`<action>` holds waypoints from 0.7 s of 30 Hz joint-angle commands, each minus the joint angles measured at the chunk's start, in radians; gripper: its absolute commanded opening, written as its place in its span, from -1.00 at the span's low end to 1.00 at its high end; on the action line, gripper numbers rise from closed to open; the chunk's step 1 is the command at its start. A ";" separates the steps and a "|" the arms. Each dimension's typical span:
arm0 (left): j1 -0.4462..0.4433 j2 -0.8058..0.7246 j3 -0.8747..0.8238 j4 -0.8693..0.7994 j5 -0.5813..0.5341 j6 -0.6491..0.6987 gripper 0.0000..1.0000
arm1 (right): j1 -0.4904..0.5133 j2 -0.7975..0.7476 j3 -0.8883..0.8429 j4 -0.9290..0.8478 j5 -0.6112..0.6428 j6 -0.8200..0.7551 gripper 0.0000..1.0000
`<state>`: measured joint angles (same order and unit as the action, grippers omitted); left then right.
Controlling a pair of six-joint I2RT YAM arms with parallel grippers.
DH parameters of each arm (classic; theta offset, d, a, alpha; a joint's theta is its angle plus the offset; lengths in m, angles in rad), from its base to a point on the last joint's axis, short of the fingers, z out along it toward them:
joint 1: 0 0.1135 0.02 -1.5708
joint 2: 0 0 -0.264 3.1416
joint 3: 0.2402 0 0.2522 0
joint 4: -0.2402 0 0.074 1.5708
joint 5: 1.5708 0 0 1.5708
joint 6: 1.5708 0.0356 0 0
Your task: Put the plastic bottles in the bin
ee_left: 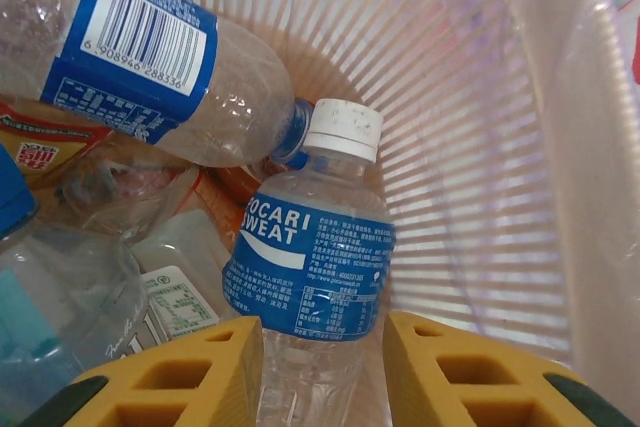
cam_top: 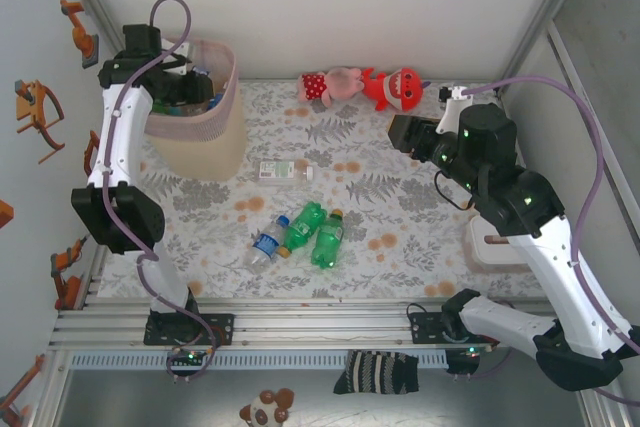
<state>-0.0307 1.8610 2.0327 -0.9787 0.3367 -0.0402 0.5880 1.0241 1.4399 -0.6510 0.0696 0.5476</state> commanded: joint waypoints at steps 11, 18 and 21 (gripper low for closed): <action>-0.183 -0.170 -0.038 0.074 0.087 0.356 -0.17 | 0.002 -0.018 -0.005 -0.022 0.026 -0.018 0.17; -0.362 -0.196 -0.113 0.072 0.026 0.607 0.05 | 0.002 -0.028 -0.005 -0.028 0.034 -0.018 0.17; -0.423 -0.176 -0.142 0.068 -0.056 0.684 0.13 | 0.002 -0.033 -0.005 -0.032 0.039 -0.021 0.18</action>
<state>-0.4156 1.6684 1.9198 -0.9024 0.3519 0.4896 0.5880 1.0145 1.4399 -0.6758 0.0776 0.5465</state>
